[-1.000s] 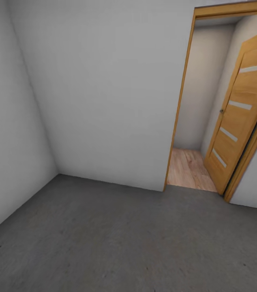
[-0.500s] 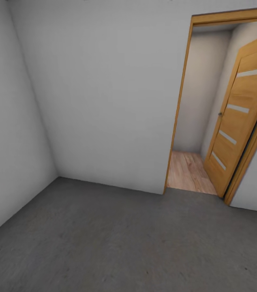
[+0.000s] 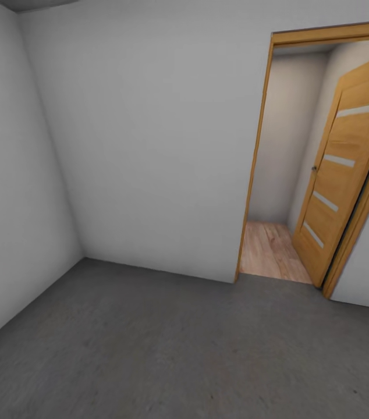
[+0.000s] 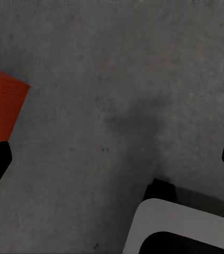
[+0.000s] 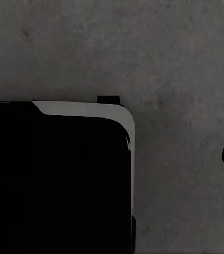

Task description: Move the two storage containers from the living room to the garage. In the garage, place one container on the floor and stack the other container on top of it (either order is fine).

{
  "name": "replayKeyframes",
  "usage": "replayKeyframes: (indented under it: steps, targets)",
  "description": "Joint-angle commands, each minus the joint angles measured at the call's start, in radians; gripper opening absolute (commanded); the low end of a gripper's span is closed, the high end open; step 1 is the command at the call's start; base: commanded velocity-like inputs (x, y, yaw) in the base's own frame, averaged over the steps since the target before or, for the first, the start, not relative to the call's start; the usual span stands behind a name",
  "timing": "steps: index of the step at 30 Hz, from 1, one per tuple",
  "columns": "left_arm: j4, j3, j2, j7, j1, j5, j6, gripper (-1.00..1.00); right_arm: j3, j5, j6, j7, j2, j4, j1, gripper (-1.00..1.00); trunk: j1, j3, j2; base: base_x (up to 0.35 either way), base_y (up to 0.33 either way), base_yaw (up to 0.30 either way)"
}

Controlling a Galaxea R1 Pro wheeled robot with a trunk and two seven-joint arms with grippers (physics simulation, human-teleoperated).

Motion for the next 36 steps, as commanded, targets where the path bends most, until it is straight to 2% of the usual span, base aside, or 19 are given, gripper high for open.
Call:
replayKeyframes:
  steps: [1, 10, 22, 36]
  targets:
    - [0.000, -0.009, 0.000, 0.002, -0.001, 0.009, -0.003, 1.00, 0.008, -0.007, -0.005, 0.000, 0.001, 0.003, -0.001, 1.00, 0.000, 0.000, -0.001, 0.000, 0.000, -0.044]
    - [0.000, -0.009, 0.000, 0.002, -0.001, 0.009, -0.003, 1.00, 0.008, -0.007, -0.005, 0.000, -0.001, 0.003, -0.001, 1.00, 0.000, 0.010, -0.001, 0.000, 0.000, -0.181]
    - [0.000, -0.009, 0.000, 0.002, -0.001, 0.009, -0.003, 1.00, 0.008, -0.005, -0.004, 0.009, -0.009, 0.003, -0.001, 1.00, 0.000, 0.014, -0.001, 0.000, 0.000, -0.271]
    - [0.000, -0.009, 0.000, 0.002, -0.001, 0.009, -0.003, 1.00, 0.008, -0.006, -0.022, 0.000, -0.003, 0.003, -0.001, 1.00, 0.000, 0.014, -0.001, 0.000, 0.000, -0.283]
